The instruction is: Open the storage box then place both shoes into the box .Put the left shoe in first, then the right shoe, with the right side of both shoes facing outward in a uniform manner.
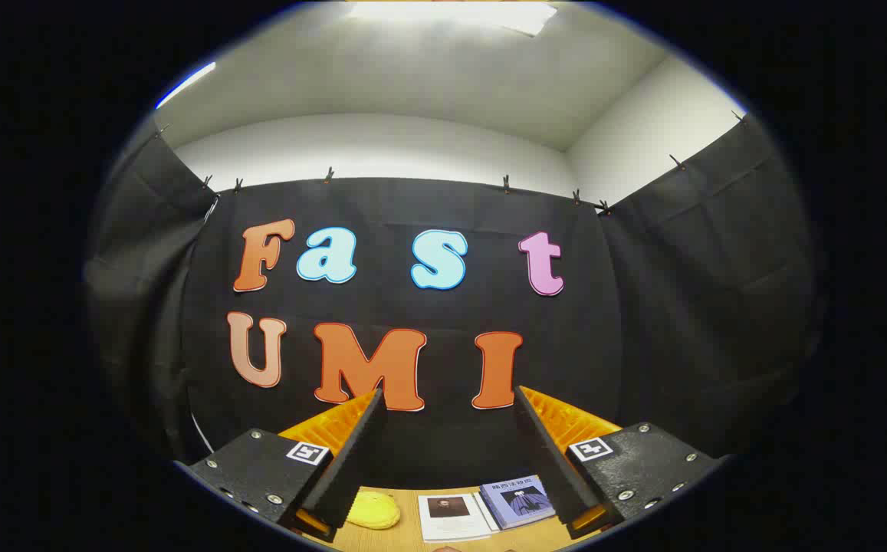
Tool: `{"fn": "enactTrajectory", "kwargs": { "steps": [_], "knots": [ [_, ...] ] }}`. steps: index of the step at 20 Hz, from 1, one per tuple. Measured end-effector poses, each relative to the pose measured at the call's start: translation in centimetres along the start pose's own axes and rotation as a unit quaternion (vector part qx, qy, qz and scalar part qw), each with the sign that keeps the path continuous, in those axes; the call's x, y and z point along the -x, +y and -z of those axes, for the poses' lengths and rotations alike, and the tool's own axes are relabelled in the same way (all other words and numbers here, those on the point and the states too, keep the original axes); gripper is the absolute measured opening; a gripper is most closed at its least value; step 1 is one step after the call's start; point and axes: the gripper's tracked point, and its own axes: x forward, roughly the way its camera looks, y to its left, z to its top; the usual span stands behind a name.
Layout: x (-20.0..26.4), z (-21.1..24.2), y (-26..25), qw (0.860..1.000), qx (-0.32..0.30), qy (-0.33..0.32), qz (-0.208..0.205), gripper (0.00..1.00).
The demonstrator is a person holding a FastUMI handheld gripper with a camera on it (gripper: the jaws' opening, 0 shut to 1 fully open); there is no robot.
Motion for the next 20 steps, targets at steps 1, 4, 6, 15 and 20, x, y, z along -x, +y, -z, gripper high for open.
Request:
{"fn": "enactTrajectory", "kwargs": {
  "steps": [1, 4, 6, 15, 20],
  "knots": [
    [-0.1, -0.1, 0.0, 1.0, 0.001, -0.002, 0.0, 0.98],
    [0.1, -0.5, 0.2, 1.0, 0.002, -0.009, -0.006, 0.98],
    [0.4, -0.5, 0.8, 1.0, -0.004, -0.01, -0.019, 0.98],
    [0.7, 0.3, 2.1, 0.999, -0.002, 0.002, -0.037, 0.98],
    [1.1, 3.3, 5.0, 0.995, -0.029, 0.053, -0.077, 0.98]
  ]
}}
